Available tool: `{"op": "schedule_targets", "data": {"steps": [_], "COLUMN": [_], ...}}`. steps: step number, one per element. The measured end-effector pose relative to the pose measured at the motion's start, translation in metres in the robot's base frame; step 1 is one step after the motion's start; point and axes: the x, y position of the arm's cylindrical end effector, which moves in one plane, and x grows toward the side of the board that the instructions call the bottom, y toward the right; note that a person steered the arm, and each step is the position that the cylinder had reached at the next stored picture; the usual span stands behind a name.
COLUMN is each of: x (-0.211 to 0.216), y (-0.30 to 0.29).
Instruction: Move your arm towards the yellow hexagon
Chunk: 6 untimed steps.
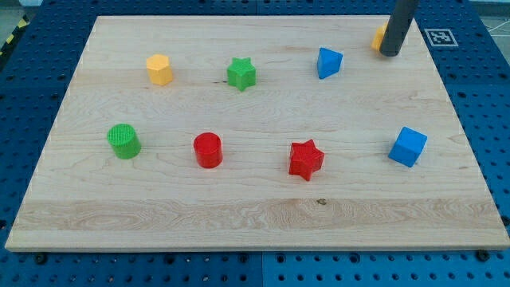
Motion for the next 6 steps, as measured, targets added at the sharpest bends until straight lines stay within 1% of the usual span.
{"op": "schedule_targets", "data": {"steps": [1, 2, 3, 4, 6], "x": [0.047, 0.1, 0.118, 0.119, 0.136], "y": [-0.027, -0.068, -0.117, -0.176, -0.285]}}
